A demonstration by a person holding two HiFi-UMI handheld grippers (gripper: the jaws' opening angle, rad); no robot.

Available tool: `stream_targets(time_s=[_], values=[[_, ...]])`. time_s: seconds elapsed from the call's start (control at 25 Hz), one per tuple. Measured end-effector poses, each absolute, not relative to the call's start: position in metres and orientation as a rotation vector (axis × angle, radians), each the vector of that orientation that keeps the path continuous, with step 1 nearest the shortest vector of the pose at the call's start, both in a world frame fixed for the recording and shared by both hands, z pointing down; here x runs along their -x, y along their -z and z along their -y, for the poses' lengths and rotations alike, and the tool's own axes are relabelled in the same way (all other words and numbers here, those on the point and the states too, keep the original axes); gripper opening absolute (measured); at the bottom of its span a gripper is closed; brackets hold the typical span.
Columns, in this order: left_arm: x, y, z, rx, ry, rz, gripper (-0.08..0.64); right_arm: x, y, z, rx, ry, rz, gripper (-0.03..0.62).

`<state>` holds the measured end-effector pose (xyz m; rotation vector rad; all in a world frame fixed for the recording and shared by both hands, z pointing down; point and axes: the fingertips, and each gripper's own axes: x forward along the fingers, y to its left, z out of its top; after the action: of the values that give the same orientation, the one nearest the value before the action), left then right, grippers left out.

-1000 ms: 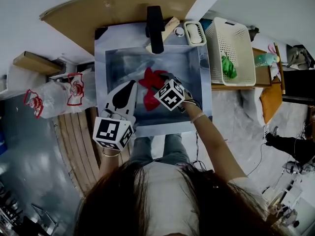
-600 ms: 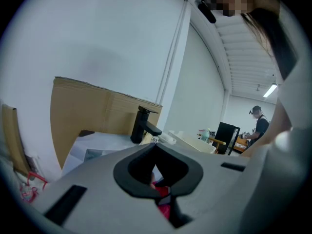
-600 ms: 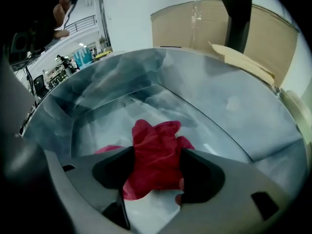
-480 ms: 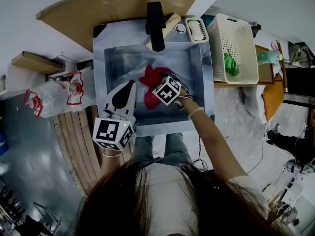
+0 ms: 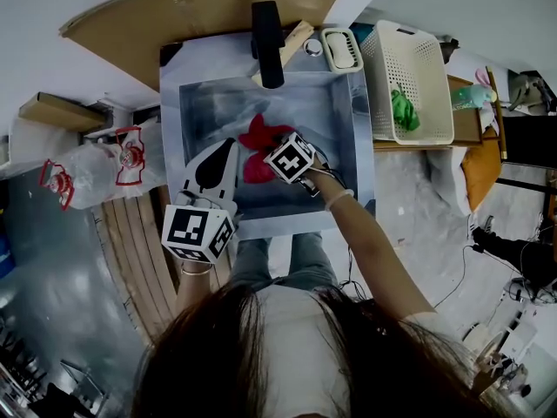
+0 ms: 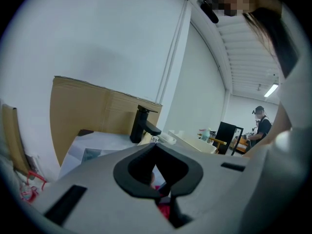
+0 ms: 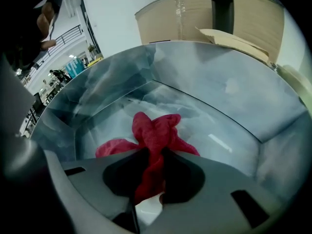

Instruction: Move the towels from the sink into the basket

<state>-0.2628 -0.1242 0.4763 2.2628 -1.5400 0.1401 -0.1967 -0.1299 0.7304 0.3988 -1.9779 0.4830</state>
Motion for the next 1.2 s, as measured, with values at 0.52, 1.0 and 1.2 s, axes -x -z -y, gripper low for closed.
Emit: stream_targets(time_s=[0.52, 1.0, 1.2], values=[[0.254, -0.46, 0.129, -2.295, -0.134, 1.547, 0.005, 0.194, -0.656, 0.133, -0.559, -0.54, 2.151, 0.103], [0.213, -0.438, 0.14, -2.41, -0.116, 1.414, 0.005, 0.158, -0.575, 0.139, -0.819, -0.542, 2.275, 0.103], [0.194, -0.429, 0.139, -2.438, -0.119, 1.386, 0.005, 0.132, -0.549, 0.144, -0.938, -0.559, 2.32, 0.103]])
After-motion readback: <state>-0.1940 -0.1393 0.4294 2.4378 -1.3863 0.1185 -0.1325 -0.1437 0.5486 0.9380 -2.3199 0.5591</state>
